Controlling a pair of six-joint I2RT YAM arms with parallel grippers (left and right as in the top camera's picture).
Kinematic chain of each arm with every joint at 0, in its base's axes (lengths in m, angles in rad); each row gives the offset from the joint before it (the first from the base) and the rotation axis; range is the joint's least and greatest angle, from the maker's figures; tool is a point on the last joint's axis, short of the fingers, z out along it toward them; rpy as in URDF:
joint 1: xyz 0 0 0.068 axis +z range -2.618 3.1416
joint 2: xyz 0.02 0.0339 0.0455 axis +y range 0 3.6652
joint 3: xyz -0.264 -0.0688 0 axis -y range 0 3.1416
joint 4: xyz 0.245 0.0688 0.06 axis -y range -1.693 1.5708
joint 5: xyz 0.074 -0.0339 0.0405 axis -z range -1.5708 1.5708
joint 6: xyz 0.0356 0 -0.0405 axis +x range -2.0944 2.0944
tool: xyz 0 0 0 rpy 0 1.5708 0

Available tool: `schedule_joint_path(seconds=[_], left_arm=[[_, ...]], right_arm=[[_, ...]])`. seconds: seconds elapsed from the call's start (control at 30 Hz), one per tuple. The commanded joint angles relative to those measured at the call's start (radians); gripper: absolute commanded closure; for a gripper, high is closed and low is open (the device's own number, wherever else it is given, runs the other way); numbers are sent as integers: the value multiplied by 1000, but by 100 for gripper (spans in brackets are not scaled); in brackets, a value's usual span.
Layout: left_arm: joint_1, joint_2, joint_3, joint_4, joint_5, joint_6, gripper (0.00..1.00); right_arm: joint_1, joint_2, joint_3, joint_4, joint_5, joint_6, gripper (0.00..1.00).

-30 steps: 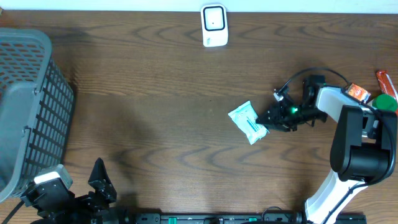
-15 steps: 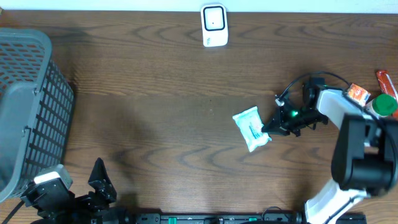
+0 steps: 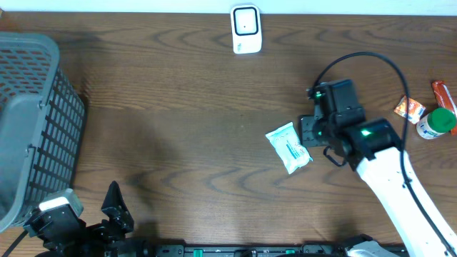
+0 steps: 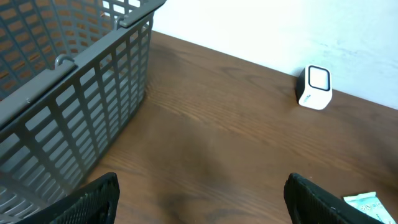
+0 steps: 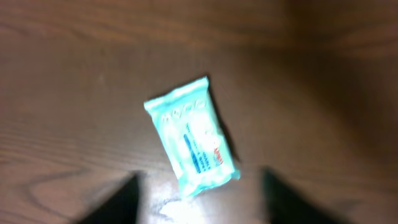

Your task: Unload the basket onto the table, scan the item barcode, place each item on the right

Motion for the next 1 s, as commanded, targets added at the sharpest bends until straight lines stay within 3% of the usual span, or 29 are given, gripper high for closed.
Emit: schedule_joint_path(seconds=[0.0,0.03,0.23,0.57,0.83,0.9,0.93,0.97], left_arm=[[-4,-5,2,0,-5,17,15],[-4,-5,2,0,-5,17,15],[-4,-5,2,0,-5,17,15],[-4,-5,2,0,-5,17,15],[-4,-5,2,0,-5,17,15],[-4,-5,2,0,-5,17,15],[-4,-5,2,0,-5,17,15],[-4,-5,2,0,-5,17,15]], right_arm=[[-39,58,-53,-14,-72,108,11],[-58,68,-66,-8,-133,105,1],[-211,118,-193,72,-516,-58,1],[-326,262,-356,247,-552,-58,2],[-338,470,-371,382,-626,-77,1],[-338,528,-371,404,-635,-68,6],[-338,557,-371,415,-647,-66,14],[-338,588,-371,425,-649,-66,29]])
